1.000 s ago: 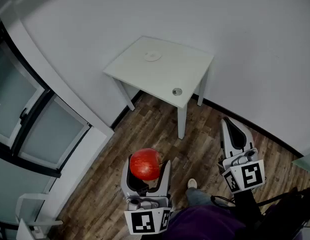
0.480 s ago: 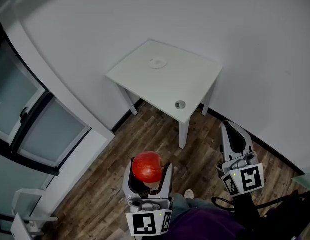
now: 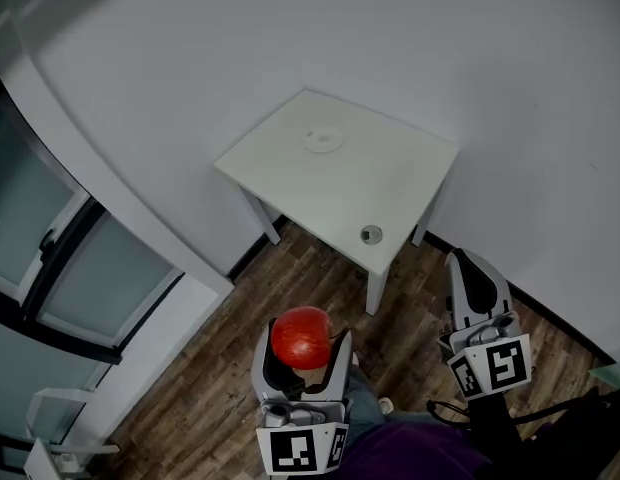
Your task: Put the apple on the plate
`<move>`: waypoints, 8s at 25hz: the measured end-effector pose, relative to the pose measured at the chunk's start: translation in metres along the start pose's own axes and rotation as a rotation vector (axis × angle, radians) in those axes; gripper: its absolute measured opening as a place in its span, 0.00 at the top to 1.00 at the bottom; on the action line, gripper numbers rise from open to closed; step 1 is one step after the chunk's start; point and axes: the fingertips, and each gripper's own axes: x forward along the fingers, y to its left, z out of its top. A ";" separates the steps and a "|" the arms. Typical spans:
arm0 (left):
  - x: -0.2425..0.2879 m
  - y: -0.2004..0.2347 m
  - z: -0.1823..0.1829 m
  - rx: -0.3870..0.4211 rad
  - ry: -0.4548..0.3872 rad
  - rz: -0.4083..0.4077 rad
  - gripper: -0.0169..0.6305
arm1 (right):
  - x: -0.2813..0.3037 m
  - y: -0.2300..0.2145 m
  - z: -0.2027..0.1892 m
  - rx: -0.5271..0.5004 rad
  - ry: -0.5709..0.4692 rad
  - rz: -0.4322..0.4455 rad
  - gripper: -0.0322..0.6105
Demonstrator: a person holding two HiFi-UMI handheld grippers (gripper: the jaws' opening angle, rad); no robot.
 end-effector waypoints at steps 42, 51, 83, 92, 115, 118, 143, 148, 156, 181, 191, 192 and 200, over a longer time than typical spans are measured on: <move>0.302 0.093 -0.082 -0.072 0.110 -0.037 0.37 | 0.278 -0.089 -0.074 -0.009 0.069 -0.017 0.93; 0.381 0.082 -0.115 -0.033 0.146 0.060 0.36 | 0.347 -0.143 -0.100 0.043 0.086 0.086 0.94; 0.537 0.137 -0.170 -0.058 0.241 -0.031 0.36 | 0.434 -0.176 -0.138 0.069 0.140 -0.002 0.93; 0.575 0.147 -0.203 -0.080 0.292 -0.055 0.36 | 0.451 -0.182 -0.155 0.047 0.186 -0.027 0.94; 0.632 0.167 -0.289 -0.120 0.429 -0.036 0.36 | 0.475 -0.205 -0.196 0.025 0.294 -0.071 0.94; 0.637 0.173 -0.300 -0.112 0.447 -0.033 0.36 | 0.477 -0.206 -0.199 0.017 0.301 -0.076 0.93; 0.657 0.180 -0.370 -0.158 0.620 -0.043 0.36 | 0.483 -0.209 -0.215 0.000 0.350 -0.086 0.93; 0.660 0.180 -0.390 -0.133 0.669 -0.047 0.36 | 0.484 -0.211 -0.218 0.001 0.361 -0.088 0.93; 0.664 0.175 -0.406 -0.109 0.703 -0.070 0.36 | 0.482 -0.215 -0.219 -0.003 0.367 -0.098 0.94; 0.671 0.173 -0.399 -0.045 0.665 -0.134 0.29 | 0.479 -0.215 -0.207 -0.017 0.346 -0.099 0.93; 0.636 0.157 -0.271 0.027 0.331 -0.103 0.33 | 0.472 -0.205 -0.191 -0.010 0.299 -0.090 0.94; 0.628 0.153 -0.253 0.030 0.285 -0.101 0.36 | 0.471 -0.203 -0.188 -0.009 0.292 -0.086 0.94; 0.565 0.129 -0.140 0.065 0.031 -0.075 0.81 | 0.462 -0.190 -0.161 0.004 0.211 -0.056 0.94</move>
